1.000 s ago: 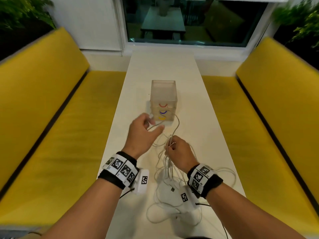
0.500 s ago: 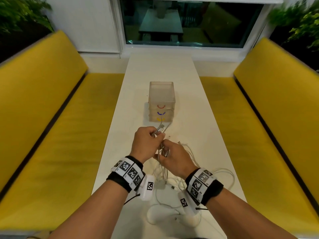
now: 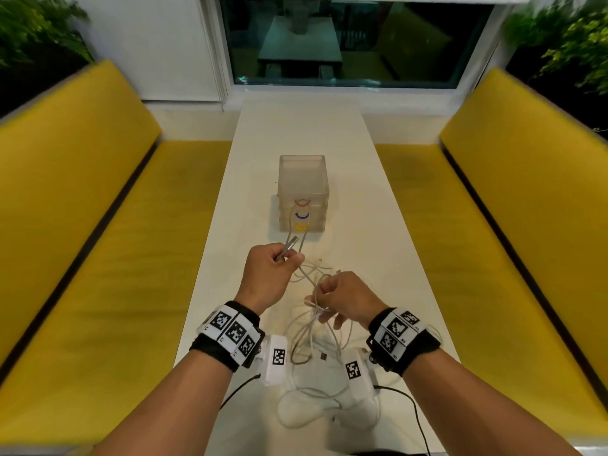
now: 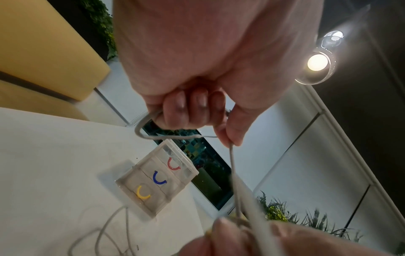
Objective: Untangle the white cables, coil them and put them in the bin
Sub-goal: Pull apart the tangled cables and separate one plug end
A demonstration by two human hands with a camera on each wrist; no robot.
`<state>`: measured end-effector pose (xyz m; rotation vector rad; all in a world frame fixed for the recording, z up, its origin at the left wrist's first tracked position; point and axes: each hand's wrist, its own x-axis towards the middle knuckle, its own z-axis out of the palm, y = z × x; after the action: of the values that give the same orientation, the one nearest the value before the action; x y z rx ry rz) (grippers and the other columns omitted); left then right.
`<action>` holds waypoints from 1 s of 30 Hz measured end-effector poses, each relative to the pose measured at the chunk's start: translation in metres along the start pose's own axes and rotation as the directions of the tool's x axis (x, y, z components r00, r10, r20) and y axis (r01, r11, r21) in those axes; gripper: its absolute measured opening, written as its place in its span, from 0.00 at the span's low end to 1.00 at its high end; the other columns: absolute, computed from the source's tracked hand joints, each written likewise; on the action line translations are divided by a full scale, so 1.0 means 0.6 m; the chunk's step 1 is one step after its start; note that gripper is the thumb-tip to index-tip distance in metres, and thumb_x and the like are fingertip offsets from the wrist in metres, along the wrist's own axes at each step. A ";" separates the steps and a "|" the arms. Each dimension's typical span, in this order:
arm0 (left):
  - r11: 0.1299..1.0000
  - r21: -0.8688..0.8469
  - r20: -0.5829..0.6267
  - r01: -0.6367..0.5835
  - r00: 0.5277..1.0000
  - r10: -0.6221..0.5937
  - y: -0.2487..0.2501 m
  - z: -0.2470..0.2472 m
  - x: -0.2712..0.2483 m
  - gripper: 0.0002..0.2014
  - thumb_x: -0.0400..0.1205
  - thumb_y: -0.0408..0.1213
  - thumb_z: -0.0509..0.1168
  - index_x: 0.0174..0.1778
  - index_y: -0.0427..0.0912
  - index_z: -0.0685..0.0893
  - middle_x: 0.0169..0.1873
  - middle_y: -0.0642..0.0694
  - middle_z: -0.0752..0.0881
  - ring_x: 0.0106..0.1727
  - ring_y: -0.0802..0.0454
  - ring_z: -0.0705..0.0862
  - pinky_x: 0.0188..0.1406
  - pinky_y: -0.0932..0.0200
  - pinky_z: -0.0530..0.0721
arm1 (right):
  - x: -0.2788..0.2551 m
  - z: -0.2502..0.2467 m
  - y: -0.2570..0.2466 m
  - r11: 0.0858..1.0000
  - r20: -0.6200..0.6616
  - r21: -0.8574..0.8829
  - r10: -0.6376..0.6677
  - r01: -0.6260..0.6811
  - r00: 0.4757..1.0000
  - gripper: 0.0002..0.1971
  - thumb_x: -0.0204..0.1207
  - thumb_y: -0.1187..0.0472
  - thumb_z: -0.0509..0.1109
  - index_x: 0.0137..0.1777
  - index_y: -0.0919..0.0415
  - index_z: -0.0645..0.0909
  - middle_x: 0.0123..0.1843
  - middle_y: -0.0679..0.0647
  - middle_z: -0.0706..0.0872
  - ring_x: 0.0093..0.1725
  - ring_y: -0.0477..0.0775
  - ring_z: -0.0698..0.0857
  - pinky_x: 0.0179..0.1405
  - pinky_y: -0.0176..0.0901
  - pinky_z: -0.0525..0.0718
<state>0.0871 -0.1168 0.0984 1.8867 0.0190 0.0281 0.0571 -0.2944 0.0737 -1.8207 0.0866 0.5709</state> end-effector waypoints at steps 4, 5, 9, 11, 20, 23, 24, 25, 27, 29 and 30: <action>1.000 0.010 -0.017 -0.007 1.000 0.008 0.003 -0.003 0.004 0.13 0.79 0.34 0.75 0.34 0.29 0.85 0.25 0.47 0.69 0.26 0.55 0.63 0.28 0.61 0.66 | -0.014 -0.014 -0.019 0.984 0.205 0.179 -0.037 -0.001 0.978 0.13 0.76 0.66 0.75 0.57 0.72 0.80 0.47 0.59 0.82 0.47 0.62 0.85 0.44 0.61 0.92; 1.000 0.014 -0.017 -0.010 1.000 0.010 0.004 -0.003 0.004 0.12 0.79 0.34 0.75 0.34 0.30 0.85 0.23 0.50 0.70 0.25 0.57 0.64 0.27 0.63 0.66 | -0.017 -0.018 -0.025 0.990 0.215 0.139 -0.024 -0.006 0.976 0.15 0.77 0.66 0.75 0.61 0.70 0.81 0.50 0.57 0.83 0.48 0.64 0.86 0.45 0.63 0.91; 1.000 0.026 -0.018 -0.005 1.000 0.006 0.004 -0.001 0.003 0.10 0.79 0.34 0.75 0.38 0.29 0.88 0.19 0.57 0.68 0.21 0.59 0.64 0.23 0.69 0.66 | -0.030 -0.025 -0.058 0.985 0.032 -0.171 0.028 -0.022 0.999 0.19 0.78 0.61 0.72 0.69 0.58 0.80 0.64 0.50 0.84 0.51 0.64 0.92 0.31 0.49 0.89; 1.000 0.011 -0.017 -0.004 1.000 0.004 0.005 0.000 0.001 0.10 0.79 0.35 0.76 0.38 0.30 0.88 0.19 0.57 0.67 0.22 0.59 0.63 0.24 0.68 0.66 | -0.035 -0.023 -0.073 0.968 -0.102 -0.239 -0.095 0.068 0.990 0.14 0.75 0.56 0.70 0.60 0.54 0.84 0.57 0.48 0.88 0.40 0.59 0.93 0.30 0.47 0.87; 0.976 -0.206 0.073 0.075 0.995 -0.061 0.051 0.021 -0.011 0.10 0.80 0.30 0.74 0.41 0.25 0.86 0.27 0.38 0.82 0.24 0.51 0.79 0.21 0.62 0.76 | -0.010 0.039 -0.062 0.952 -0.165 0.163 -0.232 0.259 0.959 0.19 0.79 0.73 0.64 0.66 0.55 0.79 0.36 0.56 0.89 0.25 0.55 0.82 0.17 0.39 0.72; 0.982 -0.180 0.048 0.053 0.998 -0.045 0.048 0.016 -0.005 0.08 0.79 0.32 0.75 0.41 0.29 0.89 0.31 0.37 0.86 0.31 0.52 0.81 0.32 0.60 0.82 | -0.008 0.040 -0.038 0.925 -0.249 0.251 -0.223 0.285 0.943 0.11 0.83 0.69 0.66 0.64 0.64 0.78 0.36 0.65 0.88 0.19 0.47 0.78 0.16 0.34 0.69; 0.985 -0.168 0.035 0.048 0.998 -0.043 0.044 0.014 -0.004 0.08 0.79 0.32 0.76 0.40 0.30 0.89 0.30 0.41 0.85 0.32 0.55 0.80 0.36 0.64 0.81 | -0.008 0.038 -0.030 0.916 -0.291 0.273 -0.213 0.294 0.933 0.11 0.84 0.68 0.68 0.64 0.66 0.78 0.37 0.69 0.87 0.18 0.44 0.77 0.16 0.33 0.70; 0.986 -0.160 0.024 0.052 0.999 -0.049 0.040 0.012 -0.003 0.07 0.78 0.33 0.76 0.40 0.31 0.89 0.30 0.46 0.84 0.33 0.57 0.80 0.38 0.66 0.80 | -0.008 0.037 -0.021 0.908 -0.331 0.284 -0.208 0.308 0.920 0.10 0.84 0.68 0.69 0.63 0.68 0.79 0.38 0.71 0.87 0.18 0.42 0.78 0.16 0.32 0.70; 0.984 -0.166 0.007 0.058 0.998 -0.058 0.036 0.008 -0.002 0.07 0.79 0.33 0.76 0.39 0.32 0.89 0.28 0.53 0.84 0.32 0.61 0.80 0.39 0.69 0.79 | -0.009 0.035 -0.007 0.891 -0.396 0.284 -0.227 0.354 0.890 0.06 0.82 0.68 0.72 0.55 0.71 0.82 0.38 0.70 0.88 0.20 0.41 0.78 0.18 0.31 0.72; 0.982 -0.180 -0.005 0.058 0.998 -0.060 0.037 0.003 -0.001 0.07 0.79 0.32 0.75 0.38 0.33 0.88 0.23 0.60 0.82 0.27 0.67 0.78 0.35 0.73 0.77 | -0.005 0.031 0.006 0.896 -0.430 0.214 -0.271 0.389 0.861 0.05 0.78 0.66 0.76 0.44 0.68 0.84 0.35 0.60 0.86 0.21 0.41 0.78 0.21 0.31 0.74; 0.982 -0.180 -0.008 0.060 0.998 -0.063 0.039 0.001 0.000 0.07 0.80 0.32 0.75 0.38 0.34 0.87 0.20 0.62 0.81 0.25 0.69 0.77 0.32 0.75 0.76 | -0.002 0.029 0.009 0.905 -0.424 0.153 -0.302 0.396 0.854 0.07 0.77 0.64 0.78 0.40 0.65 0.85 0.34 0.56 0.84 0.24 0.42 0.78 0.24 0.31 0.75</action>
<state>0.0871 -0.1248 0.1203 1.7043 0.0814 0.0000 0.0481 -0.2808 0.0658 -1.6395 0.0834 -0.0713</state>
